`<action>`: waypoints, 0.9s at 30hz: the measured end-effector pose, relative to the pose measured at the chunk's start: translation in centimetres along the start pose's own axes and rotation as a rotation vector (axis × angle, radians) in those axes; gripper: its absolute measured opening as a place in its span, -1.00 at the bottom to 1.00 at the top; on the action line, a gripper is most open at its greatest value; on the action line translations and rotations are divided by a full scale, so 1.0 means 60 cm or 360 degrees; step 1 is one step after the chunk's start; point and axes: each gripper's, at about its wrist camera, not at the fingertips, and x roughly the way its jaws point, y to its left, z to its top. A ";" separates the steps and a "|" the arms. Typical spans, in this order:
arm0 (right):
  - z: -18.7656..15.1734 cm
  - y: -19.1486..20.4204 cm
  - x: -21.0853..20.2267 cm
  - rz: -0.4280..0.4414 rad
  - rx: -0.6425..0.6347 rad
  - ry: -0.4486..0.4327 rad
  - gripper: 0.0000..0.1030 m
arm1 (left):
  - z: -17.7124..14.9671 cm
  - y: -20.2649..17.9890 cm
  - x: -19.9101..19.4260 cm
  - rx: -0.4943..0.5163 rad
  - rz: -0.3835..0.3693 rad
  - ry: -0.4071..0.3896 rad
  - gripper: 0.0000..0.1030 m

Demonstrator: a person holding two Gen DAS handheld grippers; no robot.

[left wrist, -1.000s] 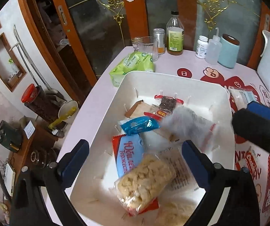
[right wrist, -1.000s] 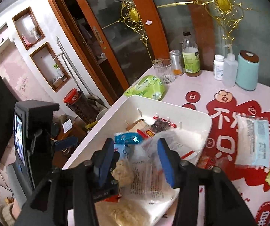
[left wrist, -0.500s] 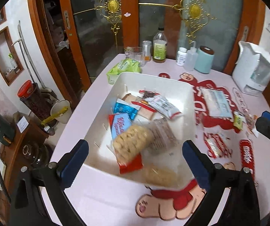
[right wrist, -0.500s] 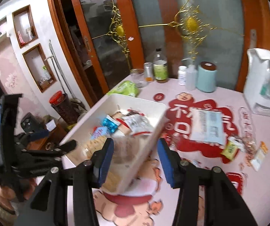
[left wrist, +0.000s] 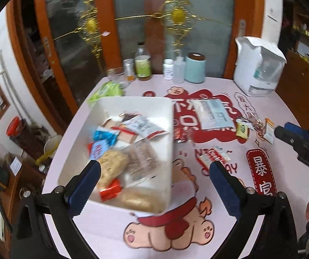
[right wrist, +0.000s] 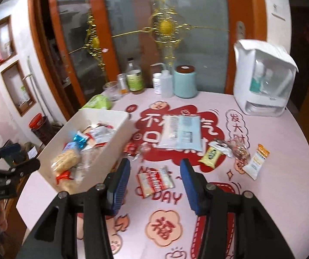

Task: Organize snacks
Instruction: 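Lift both tools out of the tray back toward the snacks, then grasp the LIPO Cookies pack with left tool while right grasps the green-yellow pack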

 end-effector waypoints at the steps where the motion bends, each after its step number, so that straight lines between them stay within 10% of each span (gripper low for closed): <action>1: 0.002 -0.012 0.007 -0.0012 0.0009 -0.0007 -0.06 | 0.006 -0.016 0.010 0.0028 -0.0003 -0.0001 0.95; 15: 0.003 -0.225 0.169 -0.0201 0.0318 0.0156 -0.06 | 0.033 -0.237 0.236 0.0470 -0.0090 0.0178 0.95; 27: -0.015 -0.232 0.308 -0.0177 0.0458 0.0448 -0.06 | -0.005 -0.274 0.368 0.0553 -0.0209 0.0469 0.94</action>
